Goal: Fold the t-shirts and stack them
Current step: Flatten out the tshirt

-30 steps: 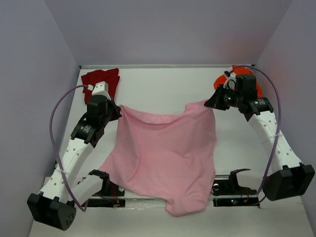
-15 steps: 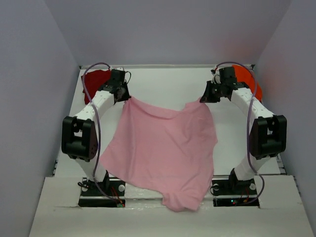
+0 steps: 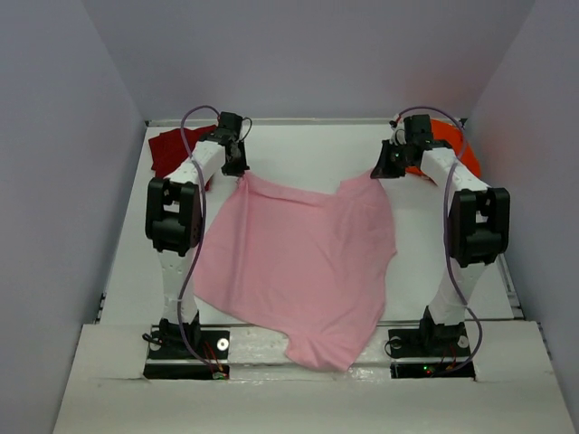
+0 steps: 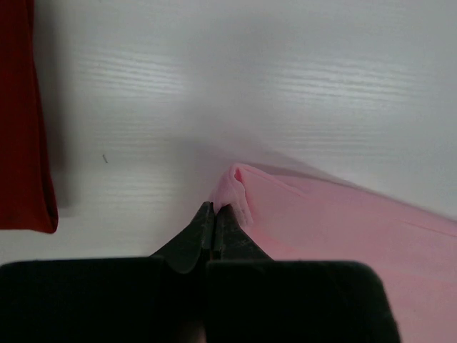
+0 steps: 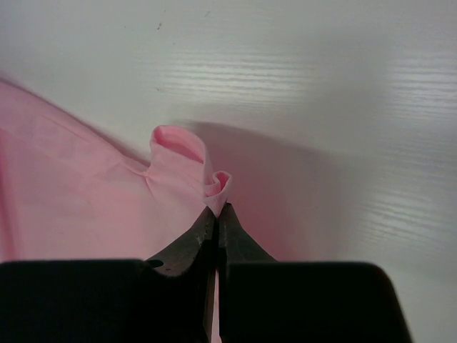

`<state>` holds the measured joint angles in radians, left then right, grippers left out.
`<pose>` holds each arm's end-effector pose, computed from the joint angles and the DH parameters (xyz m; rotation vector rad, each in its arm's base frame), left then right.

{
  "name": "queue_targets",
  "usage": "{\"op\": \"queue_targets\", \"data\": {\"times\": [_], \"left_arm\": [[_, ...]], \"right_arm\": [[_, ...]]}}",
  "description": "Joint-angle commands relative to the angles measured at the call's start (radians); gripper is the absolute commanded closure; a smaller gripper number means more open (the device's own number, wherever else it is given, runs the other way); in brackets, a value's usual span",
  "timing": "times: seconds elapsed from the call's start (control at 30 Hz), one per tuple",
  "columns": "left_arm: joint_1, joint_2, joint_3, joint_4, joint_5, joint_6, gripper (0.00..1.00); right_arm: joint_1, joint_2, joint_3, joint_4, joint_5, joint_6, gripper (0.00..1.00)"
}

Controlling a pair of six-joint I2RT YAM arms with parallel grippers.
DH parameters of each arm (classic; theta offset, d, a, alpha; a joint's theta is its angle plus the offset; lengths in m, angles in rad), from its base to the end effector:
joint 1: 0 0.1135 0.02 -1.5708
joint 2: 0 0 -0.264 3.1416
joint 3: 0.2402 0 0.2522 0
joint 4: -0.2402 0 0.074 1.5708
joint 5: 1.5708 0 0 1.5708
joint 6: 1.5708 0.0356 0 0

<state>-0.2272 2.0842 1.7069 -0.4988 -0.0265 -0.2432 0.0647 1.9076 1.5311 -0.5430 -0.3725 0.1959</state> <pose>0.4578 -0.1049 0.2248 -0.0314 2.4542 -0.1755 0.4203 0.0402 0.2432 0.0051 2.4902 0.5733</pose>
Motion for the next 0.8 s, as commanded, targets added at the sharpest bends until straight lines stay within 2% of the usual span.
{"op": "queue_targets", "data": {"times": [0.0, 0.23, 0.47, 0.63, 0.77], "left_arm": [[0.006, 0.056, 0.143, -0.072, 0.022, 0.044, 1.00], [0.019, 0.180, 0.362, -0.159, 0.022, 0.068, 1.00], [0.049, 0.283, 0.512, -0.247, -0.013, 0.068, 1.00], [0.077, 0.324, 0.530, -0.241, -0.007, 0.064, 1.00], [0.094, 0.344, 0.533, -0.195, 0.087, 0.068, 1.00]], "right_arm": [[-0.008, 0.030, 0.069, 0.043, 0.029, -0.021, 1.00], [-0.049, 0.117, 0.138, 0.038, 0.015, -0.027, 1.00], [-0.068, 0.174, 0.188, 0.020, 0.033, -0.027, 1.00], [-0.089, 0.217, 0.251, 0.003, 0.021, -0.019, 1.00], [-0.098, 0.260, 0.288, -0.008, -0.008, -0.009, 1.00]]}}
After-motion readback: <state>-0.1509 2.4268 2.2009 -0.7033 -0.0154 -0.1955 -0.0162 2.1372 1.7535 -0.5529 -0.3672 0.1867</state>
